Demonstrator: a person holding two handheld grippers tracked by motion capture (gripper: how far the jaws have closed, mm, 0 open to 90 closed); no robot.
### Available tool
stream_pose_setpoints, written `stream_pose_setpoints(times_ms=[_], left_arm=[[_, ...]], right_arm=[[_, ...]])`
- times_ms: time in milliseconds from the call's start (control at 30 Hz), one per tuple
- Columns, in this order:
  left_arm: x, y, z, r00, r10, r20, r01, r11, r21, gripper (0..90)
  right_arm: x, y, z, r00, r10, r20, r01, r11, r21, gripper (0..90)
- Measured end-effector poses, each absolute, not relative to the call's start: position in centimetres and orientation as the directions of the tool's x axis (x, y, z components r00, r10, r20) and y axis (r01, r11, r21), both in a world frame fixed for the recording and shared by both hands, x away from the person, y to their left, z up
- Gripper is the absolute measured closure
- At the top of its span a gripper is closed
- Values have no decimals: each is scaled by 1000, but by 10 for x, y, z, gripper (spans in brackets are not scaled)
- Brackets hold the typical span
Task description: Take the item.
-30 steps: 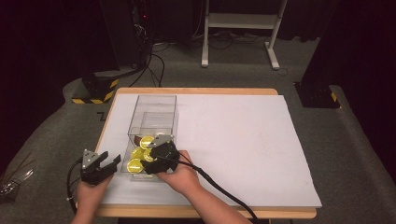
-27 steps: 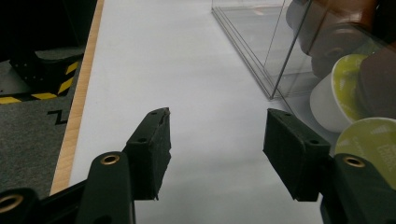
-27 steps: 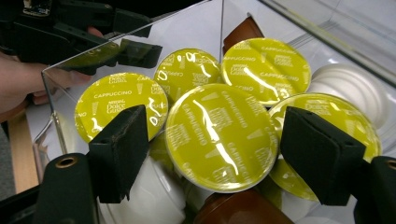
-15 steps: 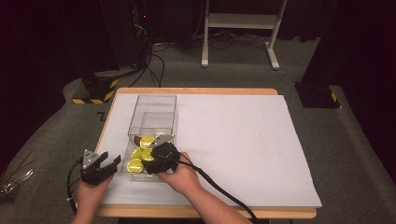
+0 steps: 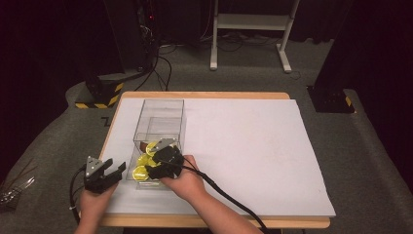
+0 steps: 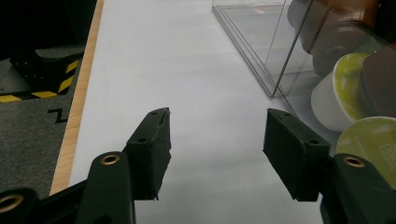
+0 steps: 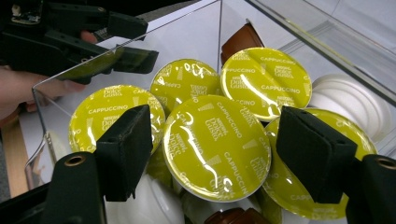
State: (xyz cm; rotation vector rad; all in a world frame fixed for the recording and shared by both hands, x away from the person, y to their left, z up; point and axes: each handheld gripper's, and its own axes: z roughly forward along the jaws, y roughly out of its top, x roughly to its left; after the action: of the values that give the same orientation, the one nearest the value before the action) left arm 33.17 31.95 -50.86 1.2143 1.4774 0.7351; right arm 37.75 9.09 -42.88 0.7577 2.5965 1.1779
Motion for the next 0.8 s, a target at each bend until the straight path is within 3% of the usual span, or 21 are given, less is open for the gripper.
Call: stream_pose_setpoints(times_ms=[300,800], left_arm=[[332,319,-508,52,939,-340,298,310,903,416],[332,318,-509,55,944,-326,302,296,906,413]], right_arm=[[378,94,-430,-860,511,-6,350,597,722,387],[373,87,-425,-858,513,-1,331,555,763,397]])
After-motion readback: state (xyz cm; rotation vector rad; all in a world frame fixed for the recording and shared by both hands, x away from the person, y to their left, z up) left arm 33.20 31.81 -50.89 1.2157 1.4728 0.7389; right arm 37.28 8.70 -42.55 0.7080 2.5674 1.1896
